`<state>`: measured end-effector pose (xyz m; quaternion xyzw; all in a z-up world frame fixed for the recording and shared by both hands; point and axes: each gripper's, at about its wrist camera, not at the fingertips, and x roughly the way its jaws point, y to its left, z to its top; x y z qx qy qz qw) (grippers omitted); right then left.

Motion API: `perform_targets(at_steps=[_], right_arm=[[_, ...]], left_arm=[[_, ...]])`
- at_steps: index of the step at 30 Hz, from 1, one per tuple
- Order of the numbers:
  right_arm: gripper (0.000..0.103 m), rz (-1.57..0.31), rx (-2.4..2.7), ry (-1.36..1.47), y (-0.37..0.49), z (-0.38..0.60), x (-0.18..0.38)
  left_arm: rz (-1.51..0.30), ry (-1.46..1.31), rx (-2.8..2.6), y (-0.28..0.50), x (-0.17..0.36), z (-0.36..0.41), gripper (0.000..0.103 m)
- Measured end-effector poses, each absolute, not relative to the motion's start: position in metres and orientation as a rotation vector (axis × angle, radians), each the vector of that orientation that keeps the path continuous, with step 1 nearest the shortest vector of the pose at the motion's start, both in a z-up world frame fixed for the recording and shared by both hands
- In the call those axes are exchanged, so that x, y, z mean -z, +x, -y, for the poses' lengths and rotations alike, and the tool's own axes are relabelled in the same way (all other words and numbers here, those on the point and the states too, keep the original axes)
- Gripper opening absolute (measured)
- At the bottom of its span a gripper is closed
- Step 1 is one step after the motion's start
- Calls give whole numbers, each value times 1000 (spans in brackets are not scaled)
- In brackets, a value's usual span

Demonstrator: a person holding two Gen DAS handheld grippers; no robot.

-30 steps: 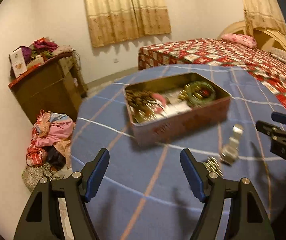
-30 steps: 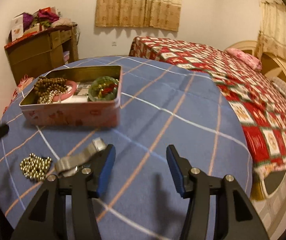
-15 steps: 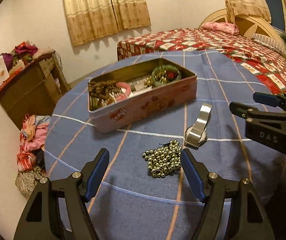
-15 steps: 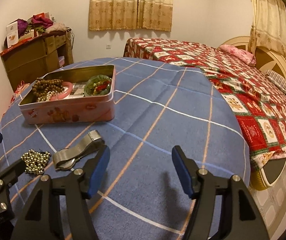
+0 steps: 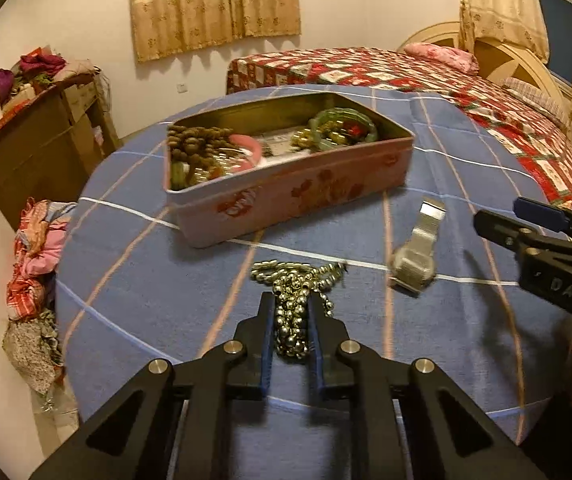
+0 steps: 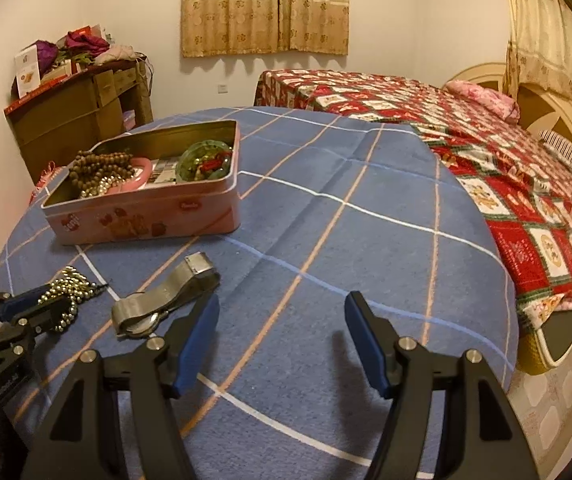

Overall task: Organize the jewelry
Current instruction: 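Grasp the silver watch with the right tool while the left tool holds the bead strand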

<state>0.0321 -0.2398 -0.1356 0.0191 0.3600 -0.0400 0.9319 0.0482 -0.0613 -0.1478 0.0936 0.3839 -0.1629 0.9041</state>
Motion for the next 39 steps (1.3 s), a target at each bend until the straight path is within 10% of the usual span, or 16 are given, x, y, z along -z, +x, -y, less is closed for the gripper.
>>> perform_targets(at_steps=[17,24,39], right_arm=[[69,-852,35,90,73,204,141],[35,-871,13,86,72,204,144],[32,-652,-91,-32,37,181,110]], left_arm=[[-744,159,206,80,145,25,13],[-746,144,218,78,148,23,13],[-716,102,257,61,133,20,13]])
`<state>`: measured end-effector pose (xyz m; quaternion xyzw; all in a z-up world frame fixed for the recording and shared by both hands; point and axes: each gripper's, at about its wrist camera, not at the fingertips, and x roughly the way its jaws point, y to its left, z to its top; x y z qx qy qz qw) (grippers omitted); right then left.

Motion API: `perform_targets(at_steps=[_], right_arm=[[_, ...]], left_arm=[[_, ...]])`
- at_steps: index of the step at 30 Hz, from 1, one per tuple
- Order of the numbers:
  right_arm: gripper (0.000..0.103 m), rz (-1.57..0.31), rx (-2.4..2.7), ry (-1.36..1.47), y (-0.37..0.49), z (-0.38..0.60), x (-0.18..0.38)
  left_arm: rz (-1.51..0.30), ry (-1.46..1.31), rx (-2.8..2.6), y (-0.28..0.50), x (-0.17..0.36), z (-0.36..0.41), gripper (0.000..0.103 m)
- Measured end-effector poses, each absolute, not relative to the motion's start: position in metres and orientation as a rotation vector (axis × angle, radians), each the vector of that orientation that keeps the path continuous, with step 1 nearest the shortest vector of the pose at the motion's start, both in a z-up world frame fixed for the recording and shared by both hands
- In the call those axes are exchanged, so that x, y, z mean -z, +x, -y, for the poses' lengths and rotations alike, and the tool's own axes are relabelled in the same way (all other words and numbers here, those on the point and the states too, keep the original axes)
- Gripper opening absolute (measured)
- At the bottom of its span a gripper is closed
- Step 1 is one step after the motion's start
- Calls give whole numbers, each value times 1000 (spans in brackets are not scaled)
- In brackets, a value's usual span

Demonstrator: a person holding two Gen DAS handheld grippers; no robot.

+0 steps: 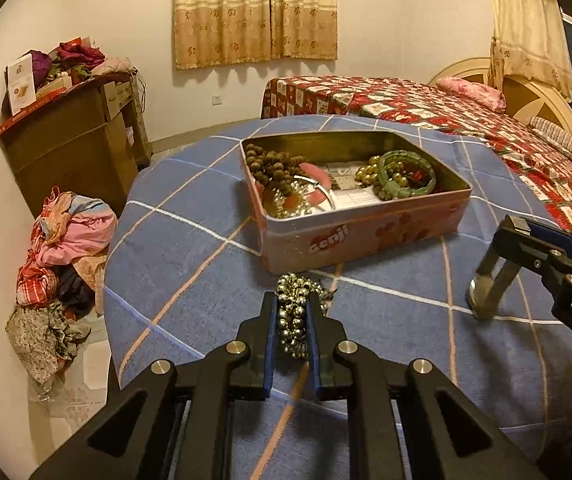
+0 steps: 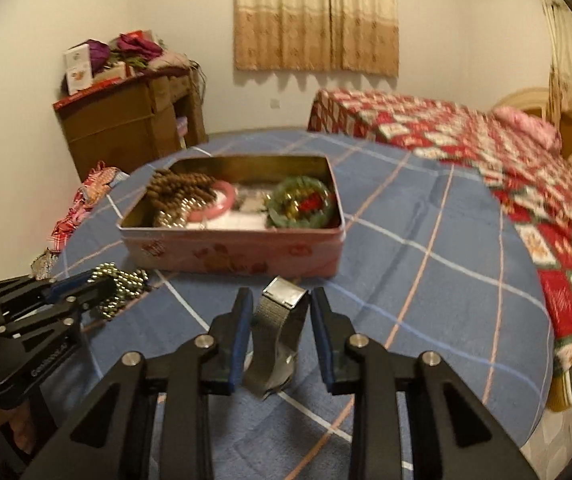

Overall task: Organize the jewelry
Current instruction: 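Grasp the silver watch with the right tool while the left tool holds the bead strand, then lift and carry the bead strand and watch over the tin with both tools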

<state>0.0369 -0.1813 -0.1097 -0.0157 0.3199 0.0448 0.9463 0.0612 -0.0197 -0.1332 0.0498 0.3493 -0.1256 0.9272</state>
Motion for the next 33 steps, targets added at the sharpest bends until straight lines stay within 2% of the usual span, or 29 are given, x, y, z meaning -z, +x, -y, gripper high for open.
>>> perform_targets(at_steps=[33], right_arm=[[31,-533,-117,-54,21,190,71]], left_arm=[[-569,135,226,40,65,22,13]])
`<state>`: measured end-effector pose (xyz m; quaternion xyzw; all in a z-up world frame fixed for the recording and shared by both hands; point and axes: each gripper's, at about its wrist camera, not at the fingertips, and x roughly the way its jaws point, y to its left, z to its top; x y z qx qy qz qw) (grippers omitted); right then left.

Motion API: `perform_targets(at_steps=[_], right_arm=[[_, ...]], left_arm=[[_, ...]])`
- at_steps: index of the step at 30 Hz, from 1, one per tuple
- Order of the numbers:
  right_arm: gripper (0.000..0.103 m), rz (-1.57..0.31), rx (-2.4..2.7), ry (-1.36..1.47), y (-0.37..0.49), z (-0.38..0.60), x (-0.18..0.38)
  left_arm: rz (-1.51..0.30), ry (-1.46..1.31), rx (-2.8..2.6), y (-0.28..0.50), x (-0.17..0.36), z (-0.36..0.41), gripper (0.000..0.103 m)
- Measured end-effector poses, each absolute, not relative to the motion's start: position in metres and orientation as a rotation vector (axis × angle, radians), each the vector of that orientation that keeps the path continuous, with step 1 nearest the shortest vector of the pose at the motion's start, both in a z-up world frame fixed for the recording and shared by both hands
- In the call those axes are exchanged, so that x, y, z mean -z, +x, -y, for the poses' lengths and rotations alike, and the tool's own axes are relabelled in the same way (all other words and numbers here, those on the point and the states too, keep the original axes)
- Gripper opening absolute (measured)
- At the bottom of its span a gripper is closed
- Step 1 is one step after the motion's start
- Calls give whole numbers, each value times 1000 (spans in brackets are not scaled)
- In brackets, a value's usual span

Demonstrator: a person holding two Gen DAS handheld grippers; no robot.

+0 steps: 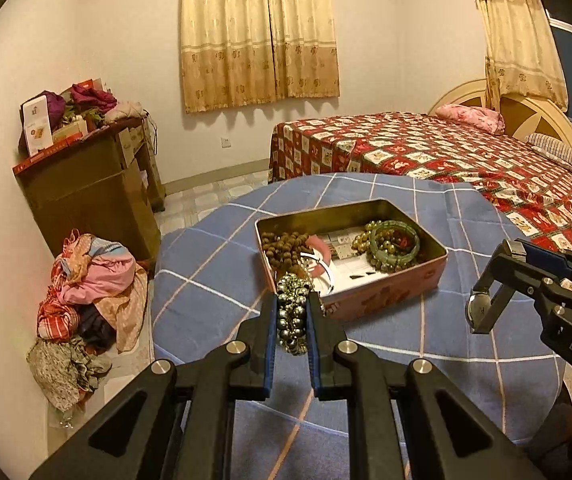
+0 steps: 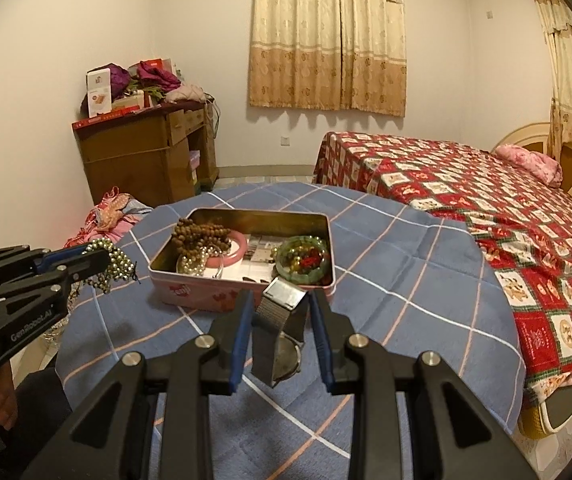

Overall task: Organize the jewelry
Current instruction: 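Lift and carry the bead strand and watch over the tin with both tools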

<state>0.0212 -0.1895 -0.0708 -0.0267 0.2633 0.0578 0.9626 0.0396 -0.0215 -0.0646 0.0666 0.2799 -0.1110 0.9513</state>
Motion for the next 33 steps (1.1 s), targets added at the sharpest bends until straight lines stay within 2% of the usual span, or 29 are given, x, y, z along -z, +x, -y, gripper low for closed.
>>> perform_targets(at_steps=[33], right_arm=[[31,-512,-129,-79,51,202,50]], left_arm=[[-502,183,232,81,29,43,13]])
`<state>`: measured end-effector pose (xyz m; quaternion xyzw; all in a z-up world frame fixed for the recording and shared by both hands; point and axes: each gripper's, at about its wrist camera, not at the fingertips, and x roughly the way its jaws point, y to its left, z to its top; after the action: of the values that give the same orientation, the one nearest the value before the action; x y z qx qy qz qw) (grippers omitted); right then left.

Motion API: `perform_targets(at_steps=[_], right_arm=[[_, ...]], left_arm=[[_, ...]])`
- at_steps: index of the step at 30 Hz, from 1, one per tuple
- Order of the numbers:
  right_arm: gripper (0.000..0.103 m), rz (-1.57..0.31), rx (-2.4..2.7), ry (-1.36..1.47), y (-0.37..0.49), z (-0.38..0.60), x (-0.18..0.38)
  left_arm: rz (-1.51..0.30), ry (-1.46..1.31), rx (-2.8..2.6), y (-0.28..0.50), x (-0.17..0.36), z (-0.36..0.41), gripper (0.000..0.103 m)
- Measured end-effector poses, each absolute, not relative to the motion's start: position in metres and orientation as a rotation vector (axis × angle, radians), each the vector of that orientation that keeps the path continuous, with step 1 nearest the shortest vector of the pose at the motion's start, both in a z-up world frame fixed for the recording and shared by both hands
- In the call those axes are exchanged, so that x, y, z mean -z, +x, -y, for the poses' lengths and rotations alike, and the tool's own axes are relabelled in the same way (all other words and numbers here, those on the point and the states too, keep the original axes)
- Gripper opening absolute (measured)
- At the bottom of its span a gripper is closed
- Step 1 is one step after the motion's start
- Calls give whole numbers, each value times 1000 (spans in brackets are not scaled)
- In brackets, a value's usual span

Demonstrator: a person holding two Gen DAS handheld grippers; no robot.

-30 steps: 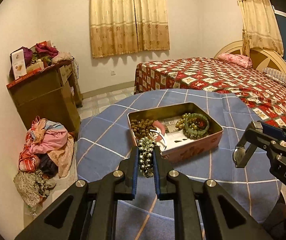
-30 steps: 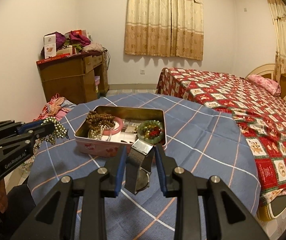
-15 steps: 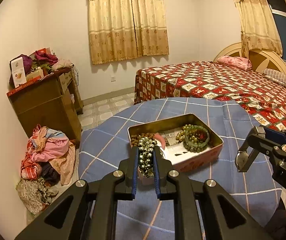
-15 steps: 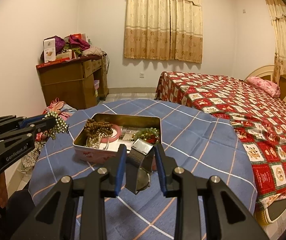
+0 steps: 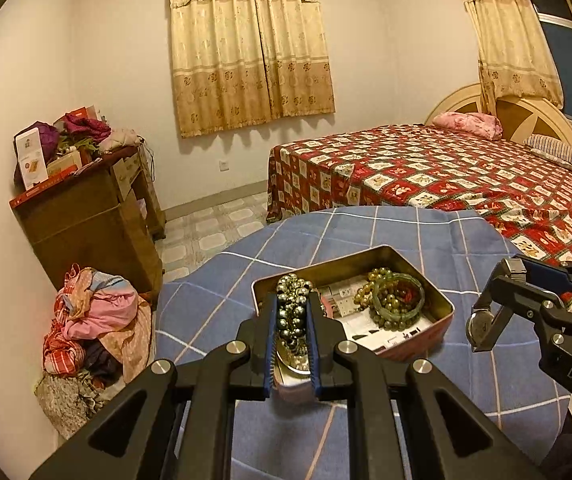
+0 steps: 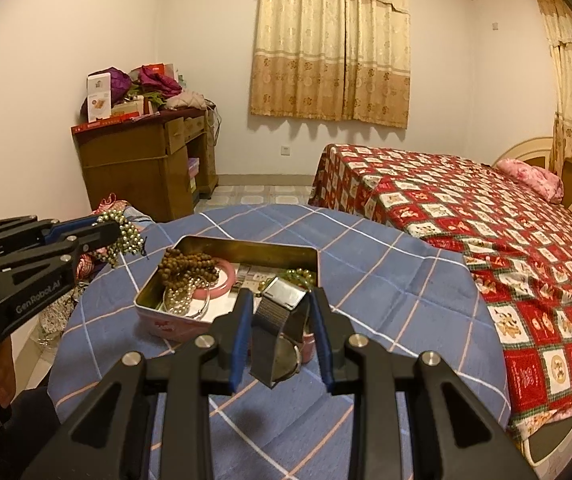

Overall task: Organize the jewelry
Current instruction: 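Lift and carry the bead strand and watch over the tin with both tools, then lower both tools into the tin and open them to release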

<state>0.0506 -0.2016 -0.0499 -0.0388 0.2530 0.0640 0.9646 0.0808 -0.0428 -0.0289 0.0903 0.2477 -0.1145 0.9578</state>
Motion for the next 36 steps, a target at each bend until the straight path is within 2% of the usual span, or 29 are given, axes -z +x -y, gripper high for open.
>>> perform_targets(at_steps=[36], right_arm=[[31,-531,-81,-182,128,187,48]], left_arm=[[-560,221,165,154,50,59,13]])
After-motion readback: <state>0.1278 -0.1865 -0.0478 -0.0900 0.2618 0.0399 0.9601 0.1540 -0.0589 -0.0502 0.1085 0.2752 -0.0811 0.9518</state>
